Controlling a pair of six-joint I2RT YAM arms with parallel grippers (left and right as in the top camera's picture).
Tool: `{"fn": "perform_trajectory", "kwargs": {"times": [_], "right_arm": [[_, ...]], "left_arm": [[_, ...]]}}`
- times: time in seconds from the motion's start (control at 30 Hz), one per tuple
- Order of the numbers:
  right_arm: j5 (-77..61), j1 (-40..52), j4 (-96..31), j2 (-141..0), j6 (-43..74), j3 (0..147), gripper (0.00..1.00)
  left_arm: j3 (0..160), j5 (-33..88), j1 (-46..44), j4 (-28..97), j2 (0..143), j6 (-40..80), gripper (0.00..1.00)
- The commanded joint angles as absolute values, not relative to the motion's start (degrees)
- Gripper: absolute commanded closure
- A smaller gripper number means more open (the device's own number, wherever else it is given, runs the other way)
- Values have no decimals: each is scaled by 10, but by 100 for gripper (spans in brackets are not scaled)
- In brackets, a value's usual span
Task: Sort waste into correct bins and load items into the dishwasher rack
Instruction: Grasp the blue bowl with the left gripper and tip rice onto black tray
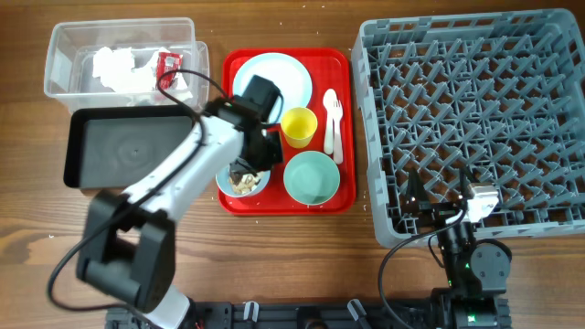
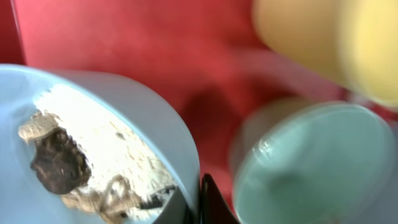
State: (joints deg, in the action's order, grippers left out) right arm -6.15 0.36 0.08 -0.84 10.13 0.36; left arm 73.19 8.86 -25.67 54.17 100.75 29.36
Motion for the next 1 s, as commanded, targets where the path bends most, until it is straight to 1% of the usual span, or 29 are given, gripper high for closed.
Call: {"fn": "perform_trajectory", "kwargs": {"times": [0.0,0.07,0.13,0.17,0.2,0.27,0.33,0.43,0.53,0.67,0.77,0.97], "right_arm": [[-61,8,4,-5,92,3,0],[-61,8,4,-5,91,3,0],[-61,8,4,-5,92,3,0],[-61,8,4,-5,92,3,0],[-61,8,4,-5,92,3,0],[-61,8,4,-5,92,3,0],[-61,8,4,-5,92,3,0],[-61,8,4,-5,91,3,0],[-61,8,4,-5,92,3,0],[-61,8,4,-5,92,3,0],[-61,8,4,-5,92,3,0],[-61,8,4,-5,91,3,0]], "left_arm": [[764,197,-163,569,926,198,96],[764,216,-88,588,915,158,96],[764,268,1,595,919,77,96],[764,293,57,592,924,52,96],[764,312,90,586,929,34,96],[764,404,178,563,959,-3,96],[764,493,234,555,1000,-14,96],[764,611,292,552,1062,-43,96],[764,715,330,550,1095,-43,96],[764,842,367,551,1096,-42,96],[764,889,375,551,1096,-31,96],[764,903,375,551,1096,9,96]]}}
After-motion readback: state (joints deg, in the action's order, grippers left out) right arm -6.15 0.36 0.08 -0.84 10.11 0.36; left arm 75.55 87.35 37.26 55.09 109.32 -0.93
